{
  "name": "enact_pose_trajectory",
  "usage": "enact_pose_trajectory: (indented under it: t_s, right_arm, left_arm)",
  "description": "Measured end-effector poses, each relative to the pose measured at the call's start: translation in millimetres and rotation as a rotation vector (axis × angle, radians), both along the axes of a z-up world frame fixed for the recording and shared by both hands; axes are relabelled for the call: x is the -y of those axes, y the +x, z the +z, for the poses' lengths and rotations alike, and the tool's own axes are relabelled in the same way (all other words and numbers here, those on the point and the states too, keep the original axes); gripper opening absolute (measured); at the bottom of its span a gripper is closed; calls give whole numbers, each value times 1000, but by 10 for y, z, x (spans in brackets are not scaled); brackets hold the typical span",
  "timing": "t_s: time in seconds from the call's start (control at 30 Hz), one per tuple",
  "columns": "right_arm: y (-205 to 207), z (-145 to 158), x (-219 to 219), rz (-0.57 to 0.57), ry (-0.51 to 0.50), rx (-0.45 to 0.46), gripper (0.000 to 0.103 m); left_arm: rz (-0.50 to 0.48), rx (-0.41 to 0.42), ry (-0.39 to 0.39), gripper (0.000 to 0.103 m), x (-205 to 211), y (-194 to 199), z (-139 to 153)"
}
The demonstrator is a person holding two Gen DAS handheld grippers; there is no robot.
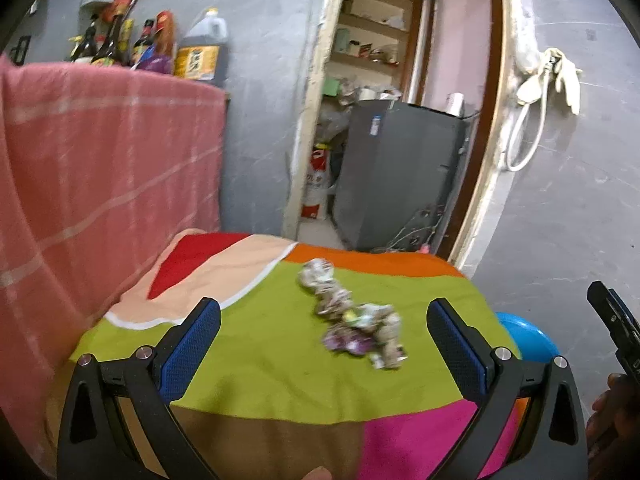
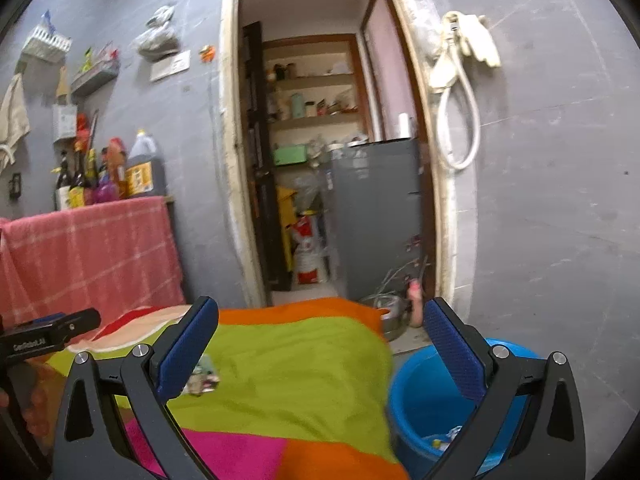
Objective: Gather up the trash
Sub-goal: 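Move both tools back over the trash pile on the blanket, then grasp the purple onion-skin clump with the left gripper while the right grasps a brown scrap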
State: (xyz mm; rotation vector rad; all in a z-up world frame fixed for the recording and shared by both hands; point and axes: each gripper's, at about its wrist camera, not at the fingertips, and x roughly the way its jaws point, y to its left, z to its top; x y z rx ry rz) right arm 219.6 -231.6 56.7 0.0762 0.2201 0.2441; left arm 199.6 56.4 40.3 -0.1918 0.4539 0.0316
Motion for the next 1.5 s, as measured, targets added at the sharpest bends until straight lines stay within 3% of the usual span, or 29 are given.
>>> enact_pose_trajectory:
  t_s: [0.27,0.73,0.93,1.27,1.43,1.5]
  right_arm:
    - [163,-187,-375,76,-57,-94,103]
    - [485,-543,-742,210,-159,-284,102]
    - [640,-656,-885,282,-165,-371,83]
    - [859,-799,-1240,393,-250,-499,55]
    - [914,-845,-1376,425,-293,-533,50]
    - [938,-868,-1401,428,-305,-549,42]
  left_arm:
    - [4,-89,-6,101,-255,75,-148]
    - [-86,-246,4,99,-231,372,-436]
    - [-103,-294,2,88,-250,521,-514]
    - [-76,-357,-15,87,-373,696,-613]
    - [-82,-361,-28,87,-375,728,-620]
    - [-91,-362,-37,87,-372,742,-625]
